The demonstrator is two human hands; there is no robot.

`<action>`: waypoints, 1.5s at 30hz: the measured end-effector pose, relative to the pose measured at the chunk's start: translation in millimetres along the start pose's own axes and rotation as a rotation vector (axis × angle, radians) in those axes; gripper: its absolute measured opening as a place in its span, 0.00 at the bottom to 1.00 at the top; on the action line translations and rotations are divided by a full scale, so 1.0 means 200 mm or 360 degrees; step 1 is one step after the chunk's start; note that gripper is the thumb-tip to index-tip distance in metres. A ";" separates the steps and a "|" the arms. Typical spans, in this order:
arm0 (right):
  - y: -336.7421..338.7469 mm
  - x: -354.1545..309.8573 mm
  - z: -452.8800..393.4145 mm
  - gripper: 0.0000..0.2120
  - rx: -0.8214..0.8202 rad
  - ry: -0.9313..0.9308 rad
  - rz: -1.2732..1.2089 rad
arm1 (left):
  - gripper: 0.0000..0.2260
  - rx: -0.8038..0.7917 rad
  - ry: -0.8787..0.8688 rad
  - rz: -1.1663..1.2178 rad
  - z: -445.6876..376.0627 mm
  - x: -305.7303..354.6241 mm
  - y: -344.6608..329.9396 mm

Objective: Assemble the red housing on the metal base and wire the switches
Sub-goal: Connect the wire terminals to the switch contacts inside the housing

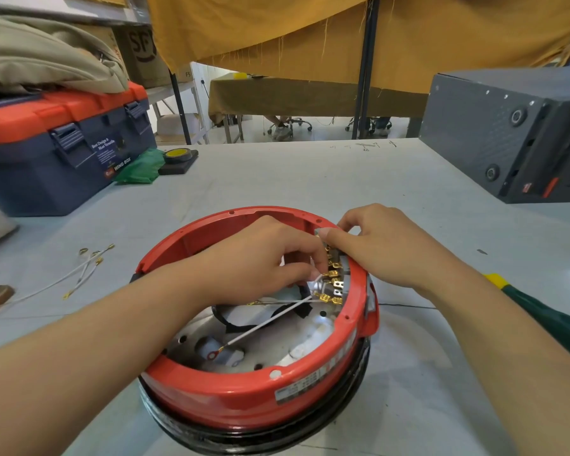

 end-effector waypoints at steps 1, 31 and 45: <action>0.00 0.00 0.00 0.24 0.0000 0.0002 0.0010 | 0.03 0.0000 -0.0007 -0.0007 0.00 0.00 0.00; -0.08 0.01 0.02 0.18 -0.0424 -0.0036 -0.0298 | 0.04 0.0131 0.0001 -0.0082 0.00 0.01 0.02; 0.03 0.05 -0.03 0.12 0.0098 0.0011 -0.0202 | 0.03 -0.0016 0.0337 0.0387 0.00 -0.06 0.02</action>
Point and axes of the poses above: each hand's wrist, its own z-axis away from the middle knuckle, its own y-axis out of the back of the hand, x = y × z, the point moved 10 cm from there along -z, towards the middle knuckle, and after that the axes turned 12 degrees about z, right-handed, at the moved point
